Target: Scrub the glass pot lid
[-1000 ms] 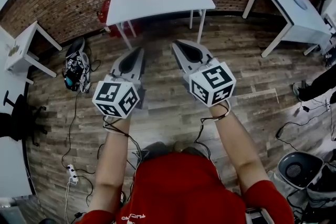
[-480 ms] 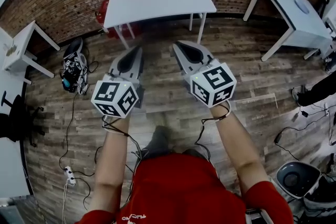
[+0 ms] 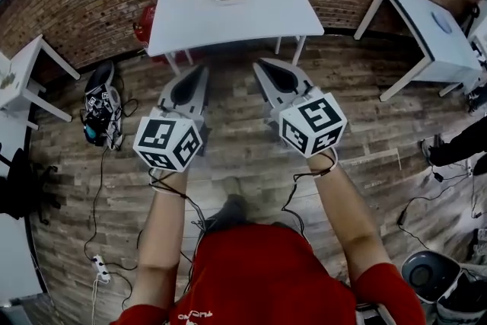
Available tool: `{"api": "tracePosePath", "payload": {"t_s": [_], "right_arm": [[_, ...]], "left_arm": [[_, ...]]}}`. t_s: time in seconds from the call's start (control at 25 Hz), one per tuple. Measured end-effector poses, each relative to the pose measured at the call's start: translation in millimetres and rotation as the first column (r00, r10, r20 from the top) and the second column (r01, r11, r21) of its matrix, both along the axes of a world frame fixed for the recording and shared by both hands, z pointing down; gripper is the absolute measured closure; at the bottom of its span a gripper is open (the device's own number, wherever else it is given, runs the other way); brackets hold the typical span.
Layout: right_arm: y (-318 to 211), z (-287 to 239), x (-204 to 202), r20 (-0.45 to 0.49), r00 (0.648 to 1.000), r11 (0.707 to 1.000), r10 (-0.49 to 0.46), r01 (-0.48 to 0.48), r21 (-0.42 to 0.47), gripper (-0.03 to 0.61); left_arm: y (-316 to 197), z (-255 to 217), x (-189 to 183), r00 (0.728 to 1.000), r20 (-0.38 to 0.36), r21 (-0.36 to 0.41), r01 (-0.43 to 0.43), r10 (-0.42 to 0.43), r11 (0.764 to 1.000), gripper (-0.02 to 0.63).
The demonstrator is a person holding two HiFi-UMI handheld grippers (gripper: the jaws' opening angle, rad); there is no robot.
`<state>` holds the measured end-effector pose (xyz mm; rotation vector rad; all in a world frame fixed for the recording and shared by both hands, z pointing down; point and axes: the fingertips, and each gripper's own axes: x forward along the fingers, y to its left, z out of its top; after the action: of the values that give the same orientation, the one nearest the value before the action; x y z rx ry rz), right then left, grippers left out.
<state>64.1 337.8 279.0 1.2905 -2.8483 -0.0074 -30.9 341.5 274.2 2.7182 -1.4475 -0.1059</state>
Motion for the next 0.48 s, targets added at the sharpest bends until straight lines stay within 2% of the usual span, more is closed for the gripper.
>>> {"api": "tracePosePath", "payload": {"t_s": [0.48], "right_arm": [[-144, 0, -45, -0.014, 0.999, 0.999, 0.035, -0.035, 0.004, 0.549]], "left_arm": [[-146, -1, -43, 0.999, 0.004, 0.005, -0.047, 0.047, 0.999, 0.595]]}}
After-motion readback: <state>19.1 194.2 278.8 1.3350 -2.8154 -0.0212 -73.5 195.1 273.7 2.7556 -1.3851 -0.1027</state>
